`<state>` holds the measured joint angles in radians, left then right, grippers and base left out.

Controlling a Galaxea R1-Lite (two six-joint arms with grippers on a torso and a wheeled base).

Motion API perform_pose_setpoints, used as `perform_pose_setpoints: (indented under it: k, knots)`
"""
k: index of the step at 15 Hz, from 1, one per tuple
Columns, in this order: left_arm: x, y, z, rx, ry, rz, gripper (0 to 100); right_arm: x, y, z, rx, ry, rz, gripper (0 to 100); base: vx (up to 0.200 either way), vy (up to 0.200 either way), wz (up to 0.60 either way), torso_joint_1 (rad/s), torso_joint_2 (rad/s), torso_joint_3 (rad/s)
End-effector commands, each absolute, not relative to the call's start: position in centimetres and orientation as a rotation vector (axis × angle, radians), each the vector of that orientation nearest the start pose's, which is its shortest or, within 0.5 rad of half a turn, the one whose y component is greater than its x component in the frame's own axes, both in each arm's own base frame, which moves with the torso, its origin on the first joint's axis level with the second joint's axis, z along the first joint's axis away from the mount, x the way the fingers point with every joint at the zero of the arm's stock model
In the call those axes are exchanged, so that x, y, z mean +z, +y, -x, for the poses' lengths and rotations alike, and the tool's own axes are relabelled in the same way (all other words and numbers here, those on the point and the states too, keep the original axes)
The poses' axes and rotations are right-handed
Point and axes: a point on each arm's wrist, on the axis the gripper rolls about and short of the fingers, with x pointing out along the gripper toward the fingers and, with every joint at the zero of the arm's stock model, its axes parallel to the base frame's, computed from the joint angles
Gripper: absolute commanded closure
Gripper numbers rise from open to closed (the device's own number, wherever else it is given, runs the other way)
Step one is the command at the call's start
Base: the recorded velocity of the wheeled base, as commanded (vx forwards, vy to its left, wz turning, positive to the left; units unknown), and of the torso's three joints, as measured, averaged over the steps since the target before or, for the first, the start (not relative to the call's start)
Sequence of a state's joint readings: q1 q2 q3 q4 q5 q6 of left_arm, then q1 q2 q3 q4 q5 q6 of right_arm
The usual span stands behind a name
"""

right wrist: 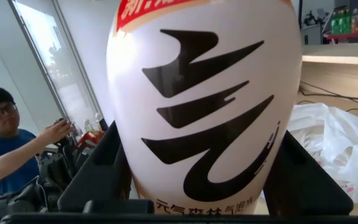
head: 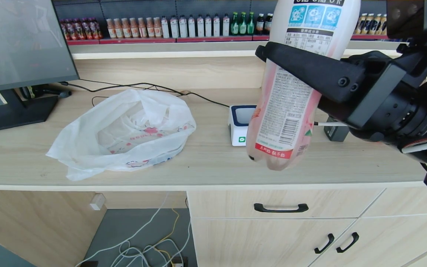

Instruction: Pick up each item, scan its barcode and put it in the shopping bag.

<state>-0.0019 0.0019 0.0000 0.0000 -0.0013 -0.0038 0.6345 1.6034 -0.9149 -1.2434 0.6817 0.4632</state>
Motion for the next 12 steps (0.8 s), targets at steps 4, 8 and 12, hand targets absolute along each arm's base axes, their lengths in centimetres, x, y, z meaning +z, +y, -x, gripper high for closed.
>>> perform_pose_setpoints:
  k: [4, 8, 12]
  knots:
    - [7.6, 0.0, 2.3, -0.002, 0.002, 0.005, 0, 29.8, 17.2, -20.9, 1.391, -0.291, -0.364, 100, 0.000, 0.000, 0.00, 0.000, 0.00, 0.000]
    - [7.6, 0.0, 2.3, -0.002, 0.002, 0.005, 0, 29.0, 16.5, -20.0, 1.388, -0.283, -0.331, 100, 0.000, 0.000, 0.00, 0.000, 0.00, 0.000]
    - [7.6, 0.0, 2.3, -0.002, 0.002, 0.005, 0, 26.3, 16.9, -20.5, 1.333, -0.234, -0.192, 100, 0.000, 0.000, 0.00, 0.000, 0.00, 0.000]
